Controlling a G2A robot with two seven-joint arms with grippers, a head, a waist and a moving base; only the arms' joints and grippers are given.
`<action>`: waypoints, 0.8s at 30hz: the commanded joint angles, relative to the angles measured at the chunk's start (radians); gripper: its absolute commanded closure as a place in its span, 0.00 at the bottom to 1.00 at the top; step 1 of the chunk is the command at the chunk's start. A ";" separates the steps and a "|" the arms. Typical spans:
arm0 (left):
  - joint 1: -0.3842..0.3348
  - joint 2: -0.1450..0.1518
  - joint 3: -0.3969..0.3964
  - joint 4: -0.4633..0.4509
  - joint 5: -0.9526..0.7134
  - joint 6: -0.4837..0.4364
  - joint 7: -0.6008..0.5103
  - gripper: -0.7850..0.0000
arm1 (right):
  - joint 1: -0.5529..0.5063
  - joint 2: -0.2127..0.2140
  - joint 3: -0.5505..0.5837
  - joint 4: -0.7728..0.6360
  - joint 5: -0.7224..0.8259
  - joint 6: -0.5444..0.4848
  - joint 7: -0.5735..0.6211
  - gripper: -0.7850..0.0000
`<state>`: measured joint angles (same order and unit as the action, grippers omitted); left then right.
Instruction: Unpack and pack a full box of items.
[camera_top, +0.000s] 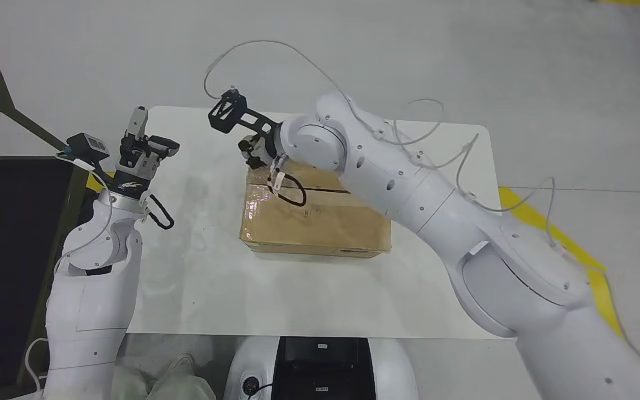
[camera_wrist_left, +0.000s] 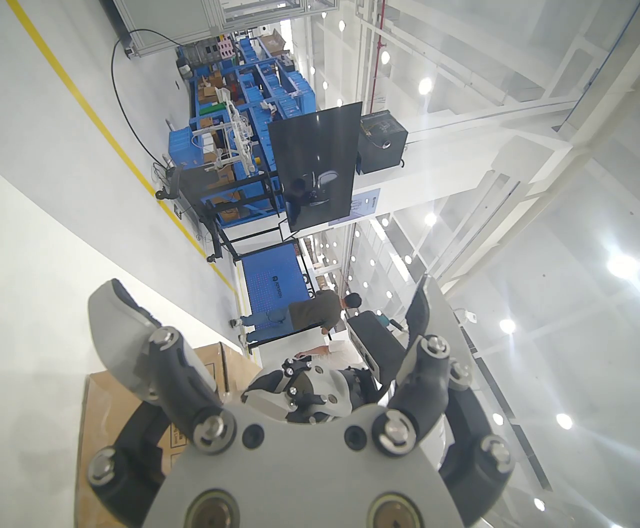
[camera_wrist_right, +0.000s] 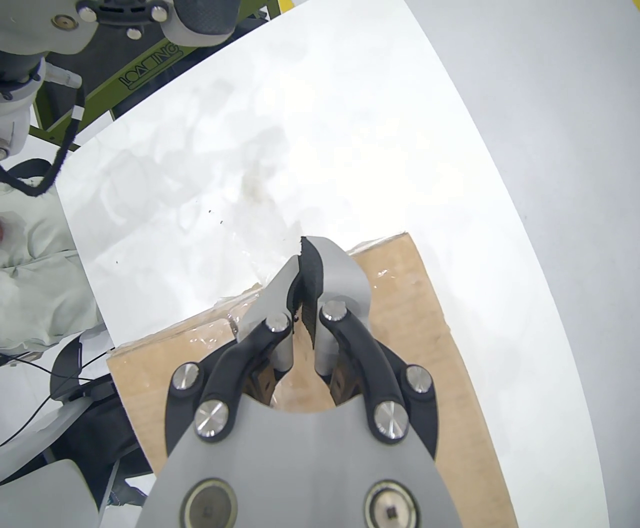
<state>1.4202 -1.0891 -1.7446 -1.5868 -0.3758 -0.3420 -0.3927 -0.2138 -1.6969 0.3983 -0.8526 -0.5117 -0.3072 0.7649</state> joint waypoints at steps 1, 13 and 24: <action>0.000 0.000 0.000 0.000 0.000 0.000 0.000 0.00 | -0.011 0.007 0.018 -0.012 -0.010 0.012 -0.022 1.00; 0.000 0.000 0.000 0.000 0.000 0.000 0.000 0.00 | -0.231 0.119 0.189 -0.311 -0.165 0.181 -0.107 1.00; 0.000 0.000 0.000 0.000 0.000 0.000 0.000 0.00 | -0.605 0.237 0.423 -0.743 -0.383 0.322 -0.153 1.00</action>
<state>1.4202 -1.0891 -1.7446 -1.5868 -0.3758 -0.3421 -0.3927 -0.7872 -1.4668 0.7987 -1.5698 -0.8879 0.0097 0.6152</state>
